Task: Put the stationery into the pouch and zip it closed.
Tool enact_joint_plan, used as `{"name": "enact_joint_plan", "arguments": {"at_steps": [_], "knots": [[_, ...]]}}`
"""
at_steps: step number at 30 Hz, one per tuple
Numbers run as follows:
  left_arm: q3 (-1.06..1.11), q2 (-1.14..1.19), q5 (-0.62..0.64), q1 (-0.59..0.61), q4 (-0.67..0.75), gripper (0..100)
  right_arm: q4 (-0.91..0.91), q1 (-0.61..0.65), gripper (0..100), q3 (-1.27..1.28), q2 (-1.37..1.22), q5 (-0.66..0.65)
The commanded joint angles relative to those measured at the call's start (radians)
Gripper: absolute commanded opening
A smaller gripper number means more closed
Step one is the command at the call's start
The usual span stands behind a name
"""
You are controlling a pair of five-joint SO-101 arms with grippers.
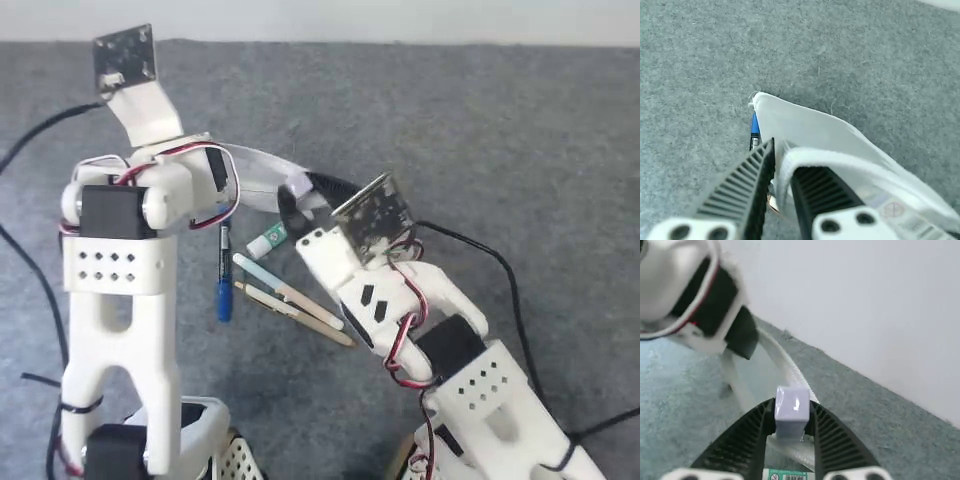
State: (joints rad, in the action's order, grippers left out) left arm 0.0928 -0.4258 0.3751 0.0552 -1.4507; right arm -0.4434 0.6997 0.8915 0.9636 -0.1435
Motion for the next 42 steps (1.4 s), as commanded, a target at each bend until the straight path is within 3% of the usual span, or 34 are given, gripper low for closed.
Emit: {"name": "enact_joint_plan", "arguments": {"at_steps": [1,9,16,26,37,42], "knots": [[-0.019,-0.005,-0.009,0.005,0.038,1,-0.016,0.022,0.6,-0.008,0.024,-0.040],[-0.019,-0.005,-0.009,0.003,0.035,1,0.071,0.024,0.6,-0.011,-0.050,-0.052],[-0.019,-0.005,-0.009,0.003,0.034,1,0.176,0.025,0.6,-0.006,-0.174,-0.227],[-0.018,-0.005,-0.009,0.003,0.032,1,0.197,0.019,0.6,-0.078,-0.334,-0.224],[-0.002,-0.005,-0.009,0.002,0.034,1,0.166,-0.024,0.8,-0.169,-0.432,-0.091],[-0.002,-0.005,-0.009,0.002,0.032,1,0.101,-0.024,13.1,-0.170,-0.424,-0.091]]}}
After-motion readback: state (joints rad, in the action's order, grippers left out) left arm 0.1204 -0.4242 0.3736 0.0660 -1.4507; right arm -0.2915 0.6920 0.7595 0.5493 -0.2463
